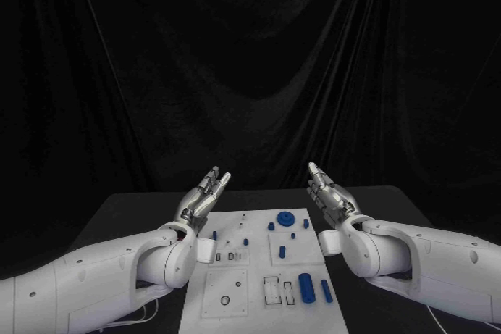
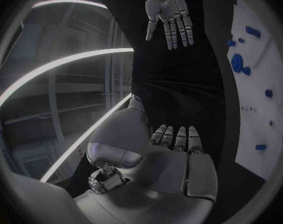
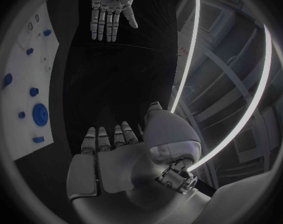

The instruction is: Assemble the parts on the task board

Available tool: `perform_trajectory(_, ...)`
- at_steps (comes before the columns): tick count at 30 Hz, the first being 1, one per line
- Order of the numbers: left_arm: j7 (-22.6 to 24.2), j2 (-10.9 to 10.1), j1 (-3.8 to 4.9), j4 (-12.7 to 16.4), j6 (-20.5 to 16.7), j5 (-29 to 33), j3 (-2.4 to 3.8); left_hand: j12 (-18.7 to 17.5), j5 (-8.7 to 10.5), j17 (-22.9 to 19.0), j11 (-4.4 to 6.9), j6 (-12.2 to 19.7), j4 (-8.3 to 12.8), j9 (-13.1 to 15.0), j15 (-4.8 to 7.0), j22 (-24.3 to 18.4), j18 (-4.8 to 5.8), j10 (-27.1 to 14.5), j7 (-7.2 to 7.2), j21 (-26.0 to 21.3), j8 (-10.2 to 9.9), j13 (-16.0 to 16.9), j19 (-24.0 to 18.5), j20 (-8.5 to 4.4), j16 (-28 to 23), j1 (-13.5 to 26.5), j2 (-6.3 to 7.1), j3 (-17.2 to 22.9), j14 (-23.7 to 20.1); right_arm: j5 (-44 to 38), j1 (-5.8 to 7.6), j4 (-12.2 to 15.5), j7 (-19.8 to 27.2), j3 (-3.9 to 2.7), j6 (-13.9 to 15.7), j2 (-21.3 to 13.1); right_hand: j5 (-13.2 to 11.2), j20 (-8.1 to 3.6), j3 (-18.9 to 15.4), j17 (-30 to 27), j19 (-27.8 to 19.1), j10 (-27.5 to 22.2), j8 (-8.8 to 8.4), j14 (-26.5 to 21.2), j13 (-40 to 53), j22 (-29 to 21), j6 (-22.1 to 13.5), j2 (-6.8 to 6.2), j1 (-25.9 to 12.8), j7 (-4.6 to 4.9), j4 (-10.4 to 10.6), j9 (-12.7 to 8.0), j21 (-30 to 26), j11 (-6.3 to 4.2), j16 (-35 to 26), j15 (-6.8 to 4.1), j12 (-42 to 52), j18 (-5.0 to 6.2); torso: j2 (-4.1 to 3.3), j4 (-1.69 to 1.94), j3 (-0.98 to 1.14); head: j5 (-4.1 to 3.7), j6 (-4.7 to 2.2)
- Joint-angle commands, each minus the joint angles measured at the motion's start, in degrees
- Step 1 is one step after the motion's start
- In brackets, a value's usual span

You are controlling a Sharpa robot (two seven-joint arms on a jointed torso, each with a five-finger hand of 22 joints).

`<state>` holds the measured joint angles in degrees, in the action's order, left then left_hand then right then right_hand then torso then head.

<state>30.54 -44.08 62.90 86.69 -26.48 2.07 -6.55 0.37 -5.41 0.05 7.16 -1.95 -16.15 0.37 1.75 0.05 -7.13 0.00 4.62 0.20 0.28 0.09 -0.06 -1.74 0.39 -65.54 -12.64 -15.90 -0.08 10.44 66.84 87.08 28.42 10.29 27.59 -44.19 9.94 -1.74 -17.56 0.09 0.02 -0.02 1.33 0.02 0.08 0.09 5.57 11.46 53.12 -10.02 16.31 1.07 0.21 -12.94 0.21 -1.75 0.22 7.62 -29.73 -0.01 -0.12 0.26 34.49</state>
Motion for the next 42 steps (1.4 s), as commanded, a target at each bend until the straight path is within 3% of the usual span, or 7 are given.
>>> perform_trajectory(1, 3.8, 0.3, 0.70, -0.6, 14.2, 2.4, -0.89, -0.4, -0.31, 0.0, 0.51, -0.4, -0.4, 0.1, 7.07, -0.1, -1.94, 0.0, 0.75, -0.2, 0.2, -0.1, 0.1, 1.80, -0.4, -2.0, -0.17, -1.0, 0.1, 6.1, 0.74, -0.3, -2.2, 0.75, -9.9, 0.1, 0.1, -7.50, -0.4, -0.1, 0.0, 0.0, 0.26, 0.0, -0.1, -0.1, 0.6, 0.09, 0.6, 0.44, 0.1, 0.1, -0.2, 0.70, -0.2, -12.39, -0.2, 1.24, 0.02, 0.00, -0.01, 0.00, -0.01)
perform_trajectory(19, 7.1, 0.9, 2.84, -2.9, 34.2, 5.1, -5.54, -0.4, -0.11, 0.0, -0.11, -2.0, -0.5, 0.4, 5.84, -0.1, -2.39, 0.0, 0.07, -0.2, 0.6, -0.1, 0.1, 2.87, -0.4, -2.5, -0.26, -1.0, 0.1, 7.4, 1.30, -0.6, -2.5, 1.59, -11.9, 0.1, -1.8, 4.88, -1.7, -0.1, 0.2, 0.7, 1.54, 0.0, 0.4, 0.1, 3.9, -0.49, 1.3, 4.87, 0.4, 0.5, 0.0, 5.57, -0.2, -0.20, 0.9, 1.43, 0.02, 0.00, -0.01, 0.00, -0.01)
perform_trajectory(20, 5.3, 0.4, 2.38, -6.2, 38.9, 5.1, -5.58, -0.4, -0.19, 0.0, -0.20, -2.1, -0.5, 0.4, 5.62, -0.1, -2.47, 0.0, 0.01, -0.2, 0.6, -0.1, 0.1, 2.90, -0.4, -2.6, -0.29, -1.0, 0.1, 7.4, 1.12, -3.5, -8.9, 1.60, -24.8, -0.3, -2.0, 5.14, -1.7, -0.1, 0.2, 0.7, 1.55, 0.0, 0.4, 0.1, 3.9, -0.47, 1.3, 5.03, 0.4, 0.5, 0.0, 5.72, -0.2, 0.06, 0.9, 1.47, 0.03, -0.25, -0.01, 1.39, 4.39)
perform_trajectory(26, 5.3, 0.0, 2.32, -6.3, 38.9, 5.1, -5.58, -0.4, -1.06, 0.0, -0.39, -2.3, -0.4, 0.5, 5.39, -0.1, -2.73, 0.0, -0.07, -0.2, 0.6, -0.1, 0.1, 3.08, -0.4, -3.1, -0.30, -0.9, 0.1, 7.4, 1.10, -4.4, -11.3, 1.60, -28.4, -0.1, -1.7, 9.20, -1.2, 0.0, 1.4, 1.1, 1.94, 0.1, 0.6, 0.6, 5.2, -1.16, 2.9, 6.61, 0.0, 0.6, 0.9, 7.99, -0.1, 3.69, 1.8, 1.92, -0.08, 0.03, -0.03, 1.18, 5.43)
perform_trajectory(30, 5.4, -0.3, 2.30, -6.5, 38.3, 5.1, -5.59, -0.4, -2.27, 0.0, -0.17, -2.7, -0.4, 0.5, 5.98, -0.1, -2.85, 0.0, 0.13, -0.2, 0.7, -0.1, 0.1, 3.15, -0.4, -3.8, -0.29, -0.8, 0.1, 7.4, 1.10, -5.5, -13.3, 1.60, -30.8, 0.1, 4.6, 17.76, 0.3, 2.8, 15.4, 5.2, 2.61, 10.7, 1.8, 3.9, 7.7, -1.30, 9.2, 7.37, -4.6, 0.9, 8.1, 15.07, 6.6, 9.28, 7.4, 2.81, -0.09, 0.10, -0.05, 1.62, 7.54)
perform_trajectory(36, 5.0, -0.7, 2.15, -6.8, 38.6, 5.1, -5.60, -0.4, -3.08, 0.0, -0.21, -3.1, -0.3, 0.6, 5.94, -0.1, -2.91, 0.0, 0.08, -0.2, 0.8, -0.1, 0.1, 3.06, -0.4, -4.4, -0.34, -0.6, 0.1, 5.1, 1.12, -7.0, -15.2, 1.60, -32.5, 0.0, 8.4, 18.33, 0.3, 5.5, 39.2, 15.0, 4.39, 35.9, 3.0, 6.4, 14.8, -1.49, 14.5, 9.70, -10.6, 1.7, 17.3, 20.10, 16.4, 13.10, 18.8, 2.54, 0.11, -0.01, -0.07, 1.93, 9.47)
perform_trajectory(42, 4.6, -1.6, 2.00, -7.1, 39.3, 5.0, -5.60, -0.4, -4.69, 0.0, -0.39, -3.4, -0.3, 0.6, 5.37, -0.1, -3.03, 0.0, -0.06, -0.2, 0.8, -0.1, 0.1, 3.22, -0.4, -5.6, -0.48, -0.2, 0.1, -14.7, 1.71, -8.2, -12.5, 1.59, -28.4, 0.1, 10.4, 17.26, 1.1, 6.0, 49.6, 24.3, 5.71, 48.1, 3.8, 7.0, 20.2, -1.78, 20.2, 12.57, -15.5, 2.2, 20.8, 22.87, 19.7, 11.31, 25.9, 2.93, 0.09, -0.12, -0.05, 2.16, 11.01)
